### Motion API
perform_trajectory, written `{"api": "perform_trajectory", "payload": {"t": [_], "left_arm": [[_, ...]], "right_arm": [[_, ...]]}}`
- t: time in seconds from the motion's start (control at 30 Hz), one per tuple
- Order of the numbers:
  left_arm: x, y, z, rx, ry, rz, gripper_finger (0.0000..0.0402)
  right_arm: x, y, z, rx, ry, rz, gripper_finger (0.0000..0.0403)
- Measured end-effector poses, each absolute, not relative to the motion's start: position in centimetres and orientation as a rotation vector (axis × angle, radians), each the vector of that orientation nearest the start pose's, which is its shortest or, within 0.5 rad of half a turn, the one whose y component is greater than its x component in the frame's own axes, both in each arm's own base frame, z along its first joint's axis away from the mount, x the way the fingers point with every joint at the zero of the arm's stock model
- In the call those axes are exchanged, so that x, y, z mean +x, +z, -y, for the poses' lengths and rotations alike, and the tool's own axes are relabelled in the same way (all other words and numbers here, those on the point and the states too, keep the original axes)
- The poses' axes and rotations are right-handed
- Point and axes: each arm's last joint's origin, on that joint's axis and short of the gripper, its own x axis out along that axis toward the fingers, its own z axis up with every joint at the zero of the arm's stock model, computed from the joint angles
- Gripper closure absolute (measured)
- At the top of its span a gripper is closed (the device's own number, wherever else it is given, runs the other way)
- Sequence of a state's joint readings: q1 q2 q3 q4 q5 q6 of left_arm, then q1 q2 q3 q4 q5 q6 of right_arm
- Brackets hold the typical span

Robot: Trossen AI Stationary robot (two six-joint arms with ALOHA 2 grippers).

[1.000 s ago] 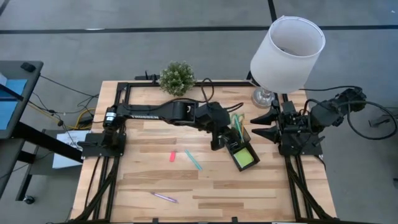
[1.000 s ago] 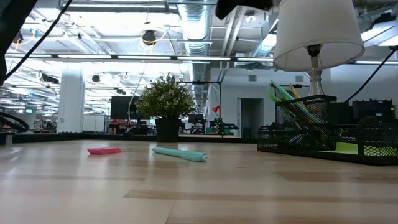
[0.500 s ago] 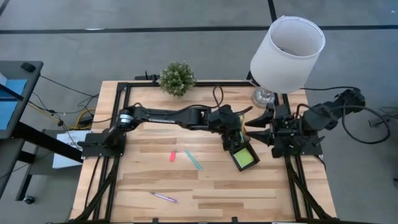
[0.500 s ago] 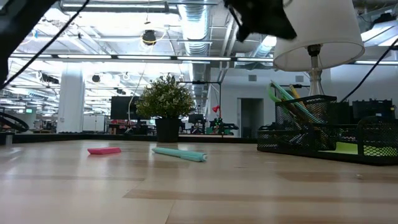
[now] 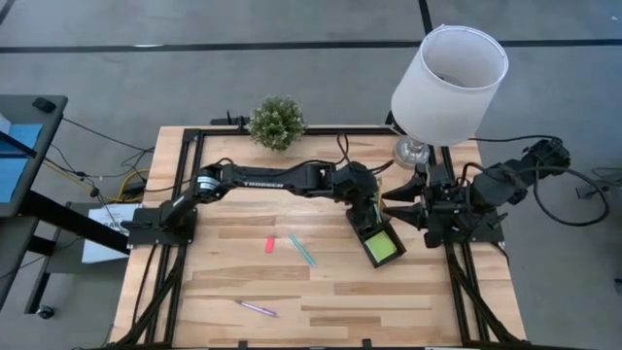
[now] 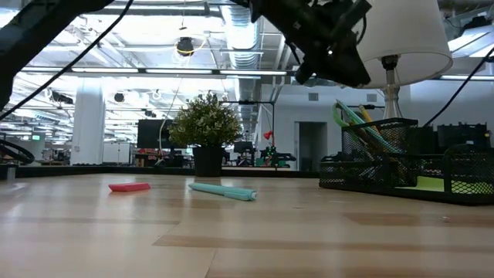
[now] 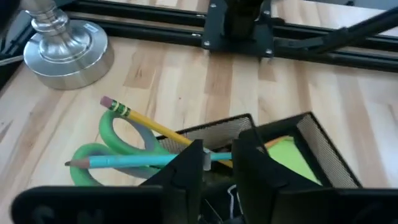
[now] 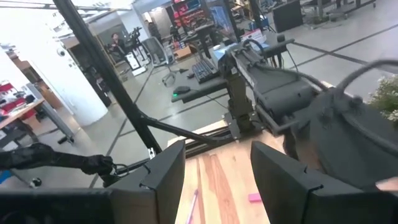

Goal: Pick and place office supplies into organizer
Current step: Put the blue pen into the black desk organizer

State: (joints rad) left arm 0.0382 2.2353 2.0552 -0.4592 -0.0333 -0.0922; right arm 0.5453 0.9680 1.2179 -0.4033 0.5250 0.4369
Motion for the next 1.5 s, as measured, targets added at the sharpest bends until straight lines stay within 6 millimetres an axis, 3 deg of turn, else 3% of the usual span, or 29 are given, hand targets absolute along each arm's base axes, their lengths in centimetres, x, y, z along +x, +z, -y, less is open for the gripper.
{"api": "perform_trajectory", "payload": {"t": [0.17,0.37,0.47,0.63,0.77,0.93,1.2,1.5], "left_arm": [[49.3,28.5,-0.8,-0.074,0.001,-0.738,0.0313],[45.3,29.0,1.3,0.029,-0.082,-1.050,0.0313],[43.6,28.4,3.1,0.126,-0.167,-1.229,0.0313],[41.0,25.0,7.1,0.381,-0.436,-1.474,0.0313],[40.9,22.7,9.6,0.455,-0.500,-1.424,0.0313],[41.8,21.0,11.6,0.588,-0.426,-1.272,0.0313],[41.0,18.8,12.3,0.589,-0.496,-1.298,0.0313],[41.1,16.0,11.8,0.630,-0.424,-1.223,0.0313]], "right_arm": [[15.7,42.9,-8.5,0.367,0.026,-0.122,0.0228],[14.3,43.4,-8.7,0.382,0.089,-0.104,0.0228],[14.3,43.3,-8.9,0.359,0.099,-0.111,0.0228],[14.8,42.9,-9.4,0.335,0.096,-0.135,0.0228],[15.0,42.8,-9.5,0.328,0.094,-0.145,0.0228],[15.1,42.7,-9.6,0.323,0.092,-0.152,0.0228],[15.1,42.7,-9.6,0.324,0.091,-0.151,0.0228],[15.1,42.7,-9.6,0.324,0.091,-0.150,0.0228]]}}
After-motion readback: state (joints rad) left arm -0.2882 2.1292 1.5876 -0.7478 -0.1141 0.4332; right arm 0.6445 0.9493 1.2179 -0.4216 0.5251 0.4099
